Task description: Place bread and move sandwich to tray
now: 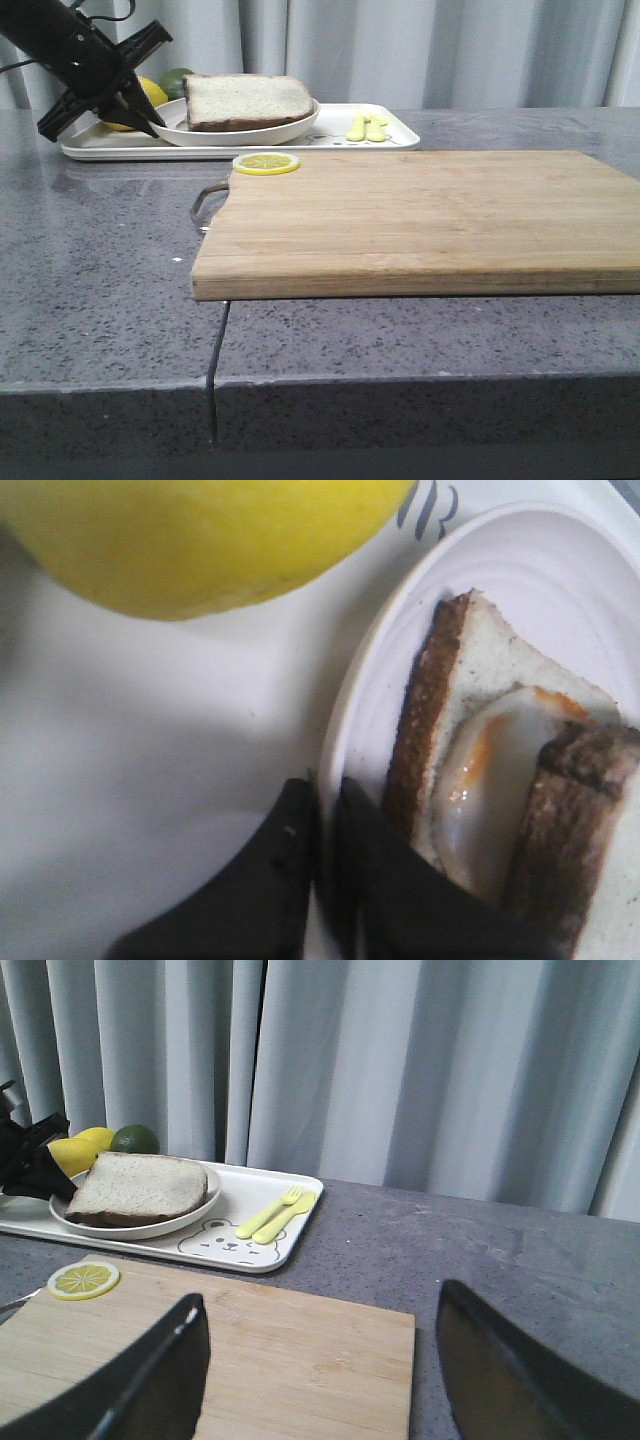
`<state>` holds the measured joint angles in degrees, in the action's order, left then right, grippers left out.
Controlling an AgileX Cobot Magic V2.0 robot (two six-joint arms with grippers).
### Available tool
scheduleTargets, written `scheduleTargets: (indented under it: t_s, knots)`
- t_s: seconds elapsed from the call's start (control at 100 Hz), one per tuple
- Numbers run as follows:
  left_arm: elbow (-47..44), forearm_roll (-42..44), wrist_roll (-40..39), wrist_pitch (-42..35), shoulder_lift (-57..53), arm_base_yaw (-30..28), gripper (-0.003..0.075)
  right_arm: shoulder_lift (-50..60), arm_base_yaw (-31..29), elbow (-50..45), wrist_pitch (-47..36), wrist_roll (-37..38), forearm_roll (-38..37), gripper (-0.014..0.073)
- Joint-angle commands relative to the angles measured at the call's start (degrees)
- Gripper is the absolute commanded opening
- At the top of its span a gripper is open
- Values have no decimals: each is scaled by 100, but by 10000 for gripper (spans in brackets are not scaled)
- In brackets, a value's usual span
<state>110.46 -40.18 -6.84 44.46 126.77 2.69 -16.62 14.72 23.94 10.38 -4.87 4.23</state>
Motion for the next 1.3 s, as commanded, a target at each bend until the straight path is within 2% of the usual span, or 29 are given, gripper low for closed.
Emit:
scheduleTargets:
  t_s: [0.0,0.46,0.6,0.79,0.91,1.29]
  knots:
    - [226,-303,-72,-200,-367,30,-18,-28,-41,144,-530,23,-27,489]
    - [226,-303,-72,-84,-367,30,-13,-28,-41,144,-769,32,-27,489]
    - [226,-303,-72,-14,-367,30,54,-28,-41,144,-790,32,-27,489]
    - [226,-286,-72,58,-367,30,200,-28,-41,144,-790,32,-27,489]
    - [226,-290,-72,123,-367,-11,267,-28,-41,144,-790,32,-27,489]
    - [237,-290,-72,215,-601,-198,283,-28,-41,144,-785,32,-27,489]
